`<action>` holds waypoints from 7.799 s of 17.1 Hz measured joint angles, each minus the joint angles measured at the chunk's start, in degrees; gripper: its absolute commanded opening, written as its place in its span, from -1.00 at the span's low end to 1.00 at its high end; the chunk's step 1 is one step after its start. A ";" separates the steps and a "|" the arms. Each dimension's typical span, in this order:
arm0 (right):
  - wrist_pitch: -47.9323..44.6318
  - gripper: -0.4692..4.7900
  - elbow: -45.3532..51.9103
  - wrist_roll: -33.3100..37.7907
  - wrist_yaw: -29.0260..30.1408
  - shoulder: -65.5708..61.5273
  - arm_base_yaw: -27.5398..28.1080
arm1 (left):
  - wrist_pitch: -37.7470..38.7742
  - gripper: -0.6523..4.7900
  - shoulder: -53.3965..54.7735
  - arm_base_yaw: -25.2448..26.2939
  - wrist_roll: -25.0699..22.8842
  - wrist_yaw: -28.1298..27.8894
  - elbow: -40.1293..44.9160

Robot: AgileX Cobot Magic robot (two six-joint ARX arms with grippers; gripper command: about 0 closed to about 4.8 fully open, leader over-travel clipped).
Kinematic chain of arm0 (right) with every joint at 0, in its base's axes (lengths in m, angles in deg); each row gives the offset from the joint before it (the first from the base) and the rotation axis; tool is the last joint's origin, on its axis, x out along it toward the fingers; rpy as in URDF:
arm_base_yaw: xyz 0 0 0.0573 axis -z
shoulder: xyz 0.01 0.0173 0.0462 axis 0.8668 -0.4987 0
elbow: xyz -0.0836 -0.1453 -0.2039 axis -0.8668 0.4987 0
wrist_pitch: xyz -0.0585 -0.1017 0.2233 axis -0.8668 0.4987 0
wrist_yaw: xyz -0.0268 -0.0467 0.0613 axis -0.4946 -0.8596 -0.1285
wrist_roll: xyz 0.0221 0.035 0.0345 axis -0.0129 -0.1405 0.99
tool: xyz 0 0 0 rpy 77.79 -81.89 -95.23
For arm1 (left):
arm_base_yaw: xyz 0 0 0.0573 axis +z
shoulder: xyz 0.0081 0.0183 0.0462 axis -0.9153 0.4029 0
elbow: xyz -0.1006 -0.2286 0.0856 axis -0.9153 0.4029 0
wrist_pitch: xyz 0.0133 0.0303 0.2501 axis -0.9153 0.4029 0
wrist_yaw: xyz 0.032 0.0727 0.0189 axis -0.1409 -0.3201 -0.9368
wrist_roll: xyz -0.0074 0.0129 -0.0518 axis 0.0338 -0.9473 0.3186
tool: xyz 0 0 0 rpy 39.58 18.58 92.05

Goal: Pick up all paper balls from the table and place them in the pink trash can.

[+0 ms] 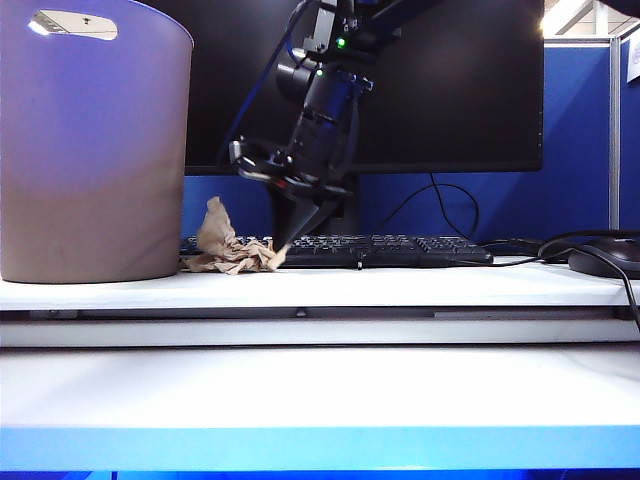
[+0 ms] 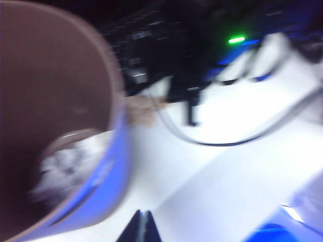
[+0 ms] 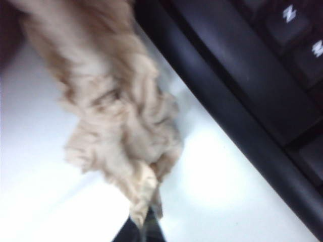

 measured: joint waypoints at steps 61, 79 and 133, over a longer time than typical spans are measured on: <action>14.62 -0.85 43.36 17.33 9.46 117.24 7.26 | 9.03 -0.78 -71.34 15.32 28.61 17.64 9.46; -37.57 -0.85 104.78 22.71 23.80 131.99 27.32 | -20.98 -0.78 -73.09 16.22 23.41 19.47 59.30; -90.29 -0.84 144.96 16.39 -11.50 136.21 27.58 | -73.88 -0.78 -73.22 16.26 15.21 -14.84 100.00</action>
